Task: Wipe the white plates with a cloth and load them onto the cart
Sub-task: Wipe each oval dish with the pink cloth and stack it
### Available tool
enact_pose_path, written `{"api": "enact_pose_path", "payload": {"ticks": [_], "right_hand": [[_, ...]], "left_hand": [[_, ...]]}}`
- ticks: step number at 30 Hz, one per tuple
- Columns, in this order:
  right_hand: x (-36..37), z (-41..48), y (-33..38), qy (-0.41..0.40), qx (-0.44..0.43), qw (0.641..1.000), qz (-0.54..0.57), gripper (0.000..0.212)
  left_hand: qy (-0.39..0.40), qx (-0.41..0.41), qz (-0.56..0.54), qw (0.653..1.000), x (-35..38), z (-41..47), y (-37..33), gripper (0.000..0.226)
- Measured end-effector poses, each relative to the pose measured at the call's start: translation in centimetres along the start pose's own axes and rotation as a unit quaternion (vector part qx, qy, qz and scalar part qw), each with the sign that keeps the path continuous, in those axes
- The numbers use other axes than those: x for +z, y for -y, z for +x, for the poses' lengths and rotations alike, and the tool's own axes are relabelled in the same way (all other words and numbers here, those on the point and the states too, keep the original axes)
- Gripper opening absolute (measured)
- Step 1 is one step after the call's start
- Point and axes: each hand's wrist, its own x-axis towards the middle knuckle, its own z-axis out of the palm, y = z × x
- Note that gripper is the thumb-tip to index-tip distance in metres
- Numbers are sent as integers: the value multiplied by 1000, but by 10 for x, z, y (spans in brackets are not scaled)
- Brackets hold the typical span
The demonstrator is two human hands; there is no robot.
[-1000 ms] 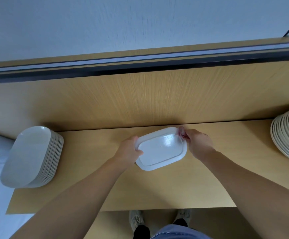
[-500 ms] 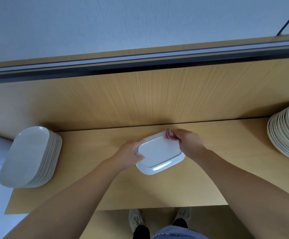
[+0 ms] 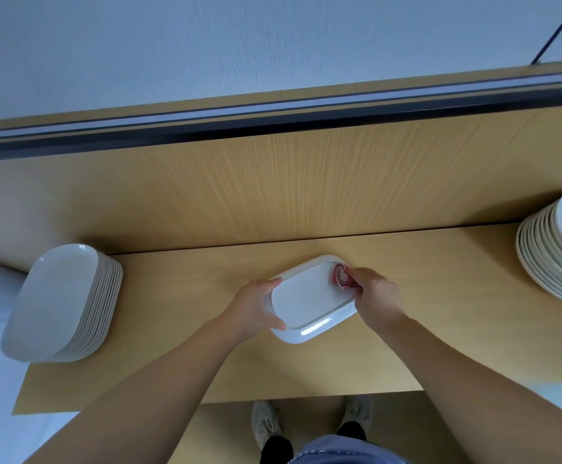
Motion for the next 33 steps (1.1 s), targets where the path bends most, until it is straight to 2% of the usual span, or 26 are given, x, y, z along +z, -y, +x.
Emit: {"api": "enact_pose_path", "payload": {"ticks": [6, 12, 21, 24, 28, 33], "right_hand": [[21, -26, 9, -38, 43, 998, -22, 50], [34, -52, 25, -51, 13, 998, -25, 43], [37, -75, 46, -40, -133, 989, -46, 41], [31, -69, 44, -55, -188, 979, -62, 50], [28, -61, 34, -7, -298, 949, -104, 61], [15, -46, 13, 20, -331, 933, -140, 59]], "left_hand": [[-15, -22, -21, 999, 15, -11, 0, 98], [-41, -30, -30, 998, 29, -19, 2, 99], [-44, -13, -29, 999, 33, -18, 1, 94], [-38, -7, -29, 999, 31, -17, -1, 99], [-22, 7, 3, 1000, 26, -13, -5, 101], [-12, 0, -6, 1000, 23, -9, -2, 101]]}}
